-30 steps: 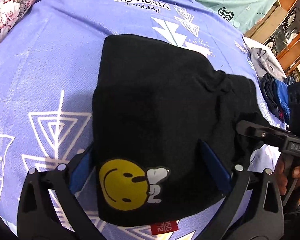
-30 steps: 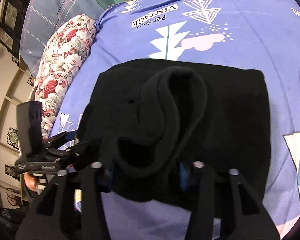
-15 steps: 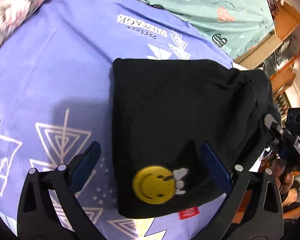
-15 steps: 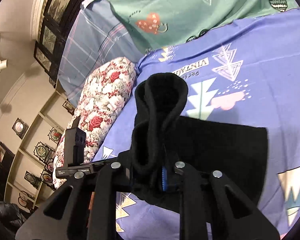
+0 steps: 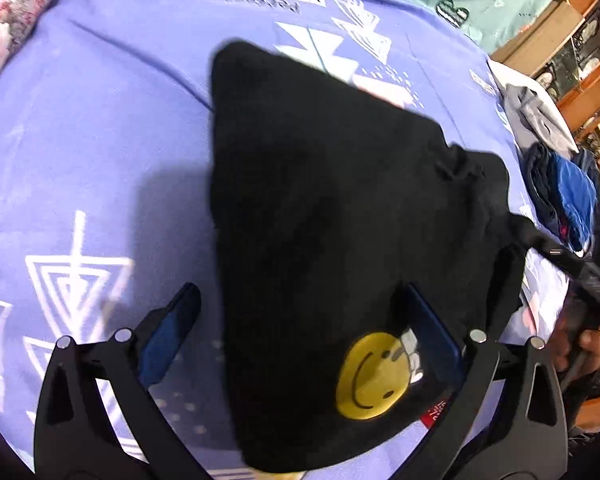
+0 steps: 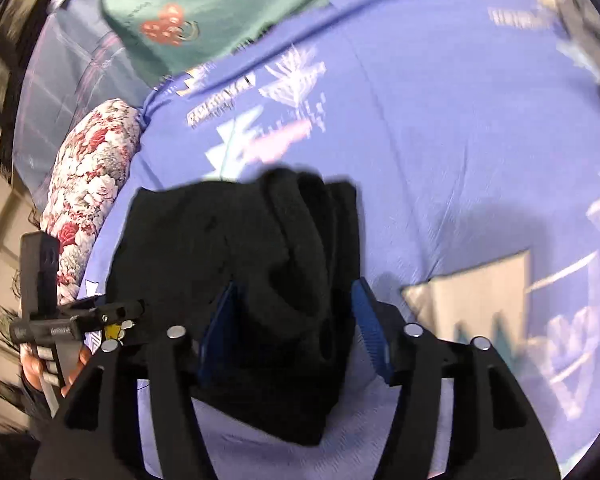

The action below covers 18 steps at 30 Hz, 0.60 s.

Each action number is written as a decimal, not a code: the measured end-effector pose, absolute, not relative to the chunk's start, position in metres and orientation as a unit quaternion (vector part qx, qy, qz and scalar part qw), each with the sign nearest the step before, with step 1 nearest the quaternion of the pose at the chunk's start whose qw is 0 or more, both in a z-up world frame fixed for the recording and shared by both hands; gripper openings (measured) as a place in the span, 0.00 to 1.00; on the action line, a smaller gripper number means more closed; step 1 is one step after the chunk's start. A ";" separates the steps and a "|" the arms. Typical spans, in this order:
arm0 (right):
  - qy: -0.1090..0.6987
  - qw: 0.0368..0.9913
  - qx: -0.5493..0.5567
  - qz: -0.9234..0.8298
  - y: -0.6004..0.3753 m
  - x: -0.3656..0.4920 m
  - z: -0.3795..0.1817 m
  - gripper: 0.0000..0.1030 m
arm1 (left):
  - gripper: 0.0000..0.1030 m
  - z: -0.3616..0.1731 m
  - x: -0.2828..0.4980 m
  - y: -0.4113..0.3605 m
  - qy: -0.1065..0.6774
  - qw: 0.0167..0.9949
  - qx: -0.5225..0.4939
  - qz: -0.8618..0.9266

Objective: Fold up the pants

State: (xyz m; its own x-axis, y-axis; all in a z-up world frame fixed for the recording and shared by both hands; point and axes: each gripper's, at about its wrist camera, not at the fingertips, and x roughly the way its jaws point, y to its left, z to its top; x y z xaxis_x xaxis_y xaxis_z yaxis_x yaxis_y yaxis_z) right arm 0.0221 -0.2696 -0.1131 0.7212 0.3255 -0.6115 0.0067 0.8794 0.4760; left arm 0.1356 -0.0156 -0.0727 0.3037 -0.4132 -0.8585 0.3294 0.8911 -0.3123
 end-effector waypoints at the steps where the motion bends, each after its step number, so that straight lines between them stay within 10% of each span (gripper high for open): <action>1: 0.340 0.909 0.226 0.087 -0.272 0.019 -0.099 0.59 | 0.98 -0.068 0.140 -0.013 0.534 0.815 -0.038 -0.224; 16: 0.406 0.887 0.198 0.093 -0.256 0.090 -0.131 0.63 | 0.98 -0.082 0.230 -0.026 0.543 0.822 -0.044 -0.165; 18: 0.422 0.890 0.170 0.039 -0.261 0.088 -0.142 0.84 | 0.98 -0.083 0.228 -0.034 0.542 0.825 -0.013 -0.161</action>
State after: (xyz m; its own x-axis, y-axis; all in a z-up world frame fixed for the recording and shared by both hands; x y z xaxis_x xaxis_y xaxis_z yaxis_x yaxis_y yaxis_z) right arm 0.0884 -0.2605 -0.1424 0.6409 0.2127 -0.7376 0.0740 0.9392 0.3352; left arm 0.2279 -0.0335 -0.0829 0.3611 -0.2799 -0.8895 0.2516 0.9478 -0.1961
